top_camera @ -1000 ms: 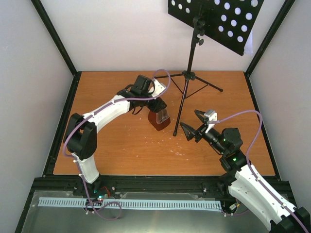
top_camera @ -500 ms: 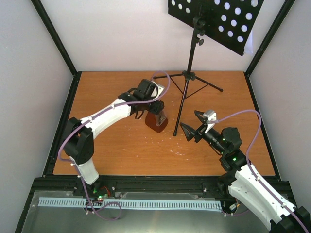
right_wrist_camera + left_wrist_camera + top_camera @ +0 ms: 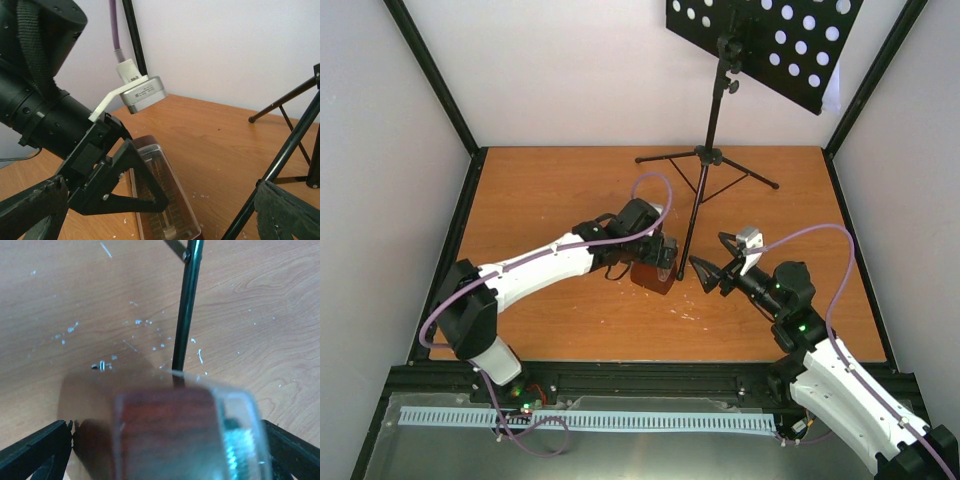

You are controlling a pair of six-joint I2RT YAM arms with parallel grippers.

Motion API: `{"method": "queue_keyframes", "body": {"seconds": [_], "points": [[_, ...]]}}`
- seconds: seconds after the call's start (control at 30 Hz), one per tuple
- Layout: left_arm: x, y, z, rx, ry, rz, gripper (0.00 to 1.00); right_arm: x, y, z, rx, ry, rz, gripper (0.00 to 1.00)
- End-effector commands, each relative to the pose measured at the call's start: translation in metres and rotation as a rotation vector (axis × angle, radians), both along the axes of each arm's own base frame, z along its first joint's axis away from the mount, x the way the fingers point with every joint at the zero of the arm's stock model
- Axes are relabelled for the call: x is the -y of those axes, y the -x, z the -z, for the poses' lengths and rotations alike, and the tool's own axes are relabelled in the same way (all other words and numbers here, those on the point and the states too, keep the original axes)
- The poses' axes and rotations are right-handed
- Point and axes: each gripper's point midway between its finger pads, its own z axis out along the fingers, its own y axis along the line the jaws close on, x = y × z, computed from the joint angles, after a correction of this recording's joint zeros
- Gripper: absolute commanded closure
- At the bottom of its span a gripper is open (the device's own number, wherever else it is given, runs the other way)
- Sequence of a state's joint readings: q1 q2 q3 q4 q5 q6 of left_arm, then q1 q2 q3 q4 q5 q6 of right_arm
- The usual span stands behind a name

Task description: Pack up the instrument practice props

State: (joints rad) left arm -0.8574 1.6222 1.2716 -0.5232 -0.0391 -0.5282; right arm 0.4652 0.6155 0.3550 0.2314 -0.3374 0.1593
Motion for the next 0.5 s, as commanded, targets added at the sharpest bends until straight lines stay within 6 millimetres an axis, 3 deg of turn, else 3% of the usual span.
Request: {"method": "queue_keyframes", "body": {"seconds": [0.0,0.3,0.47], "points": [[0.015,0.017,-0.017,-0.037,0.154,0.010,0.01,0.001,0.003,-0.001,-0.027,-0.010,-0.004,0.00],[0.042,0.056,-0.015,-0.097,0.360,0.120,0.01,0.019,0.001,0.015,-0.084,-0.009,0.101,0.00],[0.068,0.083,-0.027,-0.057,0.419,0.269,0.01,0.029,-0.001,0.029,-0.162,-0.015,0.160,0.00]]}}
